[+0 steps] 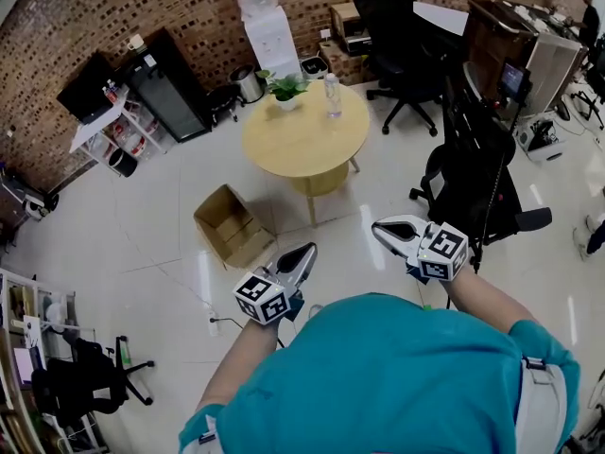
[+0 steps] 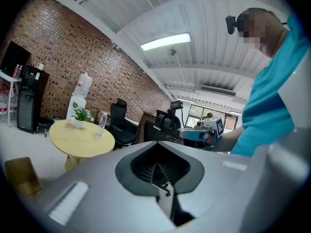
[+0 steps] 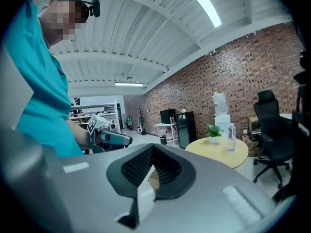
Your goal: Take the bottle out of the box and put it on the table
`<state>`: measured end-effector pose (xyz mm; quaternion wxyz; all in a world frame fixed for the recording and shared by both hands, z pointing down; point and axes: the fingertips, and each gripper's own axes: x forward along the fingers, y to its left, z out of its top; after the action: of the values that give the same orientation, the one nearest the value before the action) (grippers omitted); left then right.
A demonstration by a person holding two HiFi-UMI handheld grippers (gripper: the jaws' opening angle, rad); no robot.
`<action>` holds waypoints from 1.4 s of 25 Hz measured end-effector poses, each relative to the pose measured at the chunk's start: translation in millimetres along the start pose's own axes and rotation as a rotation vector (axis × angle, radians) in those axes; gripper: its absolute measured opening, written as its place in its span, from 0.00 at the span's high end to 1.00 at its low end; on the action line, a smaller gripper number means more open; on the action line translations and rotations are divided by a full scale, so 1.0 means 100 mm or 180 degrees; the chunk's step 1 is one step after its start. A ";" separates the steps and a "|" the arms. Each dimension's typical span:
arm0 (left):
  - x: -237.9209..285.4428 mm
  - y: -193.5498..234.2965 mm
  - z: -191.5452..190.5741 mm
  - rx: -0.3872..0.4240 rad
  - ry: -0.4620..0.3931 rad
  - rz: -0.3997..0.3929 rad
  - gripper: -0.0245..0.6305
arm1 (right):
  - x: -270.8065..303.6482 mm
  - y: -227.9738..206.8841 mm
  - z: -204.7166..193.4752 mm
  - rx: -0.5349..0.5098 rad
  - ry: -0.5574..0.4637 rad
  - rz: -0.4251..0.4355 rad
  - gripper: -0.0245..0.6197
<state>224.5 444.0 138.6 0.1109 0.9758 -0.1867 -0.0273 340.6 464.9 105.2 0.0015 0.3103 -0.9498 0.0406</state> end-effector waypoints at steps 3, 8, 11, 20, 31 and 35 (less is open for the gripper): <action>0.52 -0.49 -0.12 0.0037 0.0024 -0.0052 0.96 | -0.46 -0.12 -0.07 0.0025 -0.0012 0.0084 0.96; 0.71 -0.84 -0.12 0.0284 0.0098 -0.0036 0.96 | -0.80 -0.27 -0.22 0.0246 -0.0117 0.0002 0.96; 0.54 -0.86 -0.03 0.0342 0.0027 0.0005 0.96 | -0.81 -0.17 -0.17 0.0276 -0.0145 0.0021 0.96; -0.10 -0.81 0.04 0.0405 0.0005 -0.0101 0.96 | -0.52 0.22 -0.20 0.0491 -0.0128 -0.0080 0.96; -0.51 -0.59 0.15 0.0293 -0.0116 -0.0131 0.96 | -0.19 0.51 -0.11 0.0335 0.0022 -0.0129 0.96; -0.46 -0.59 0.19 0.0282 -0.0121 -0.0135 0.96 | -0.19 0.46 -0.10 0.0328 0.0041 -0.0120 0.96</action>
<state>201.2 510.4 107.1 0.0634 0.9827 -0.1691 -0.0400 328.5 514.1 111.5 -0.0076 0.3275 -0.9404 0.0915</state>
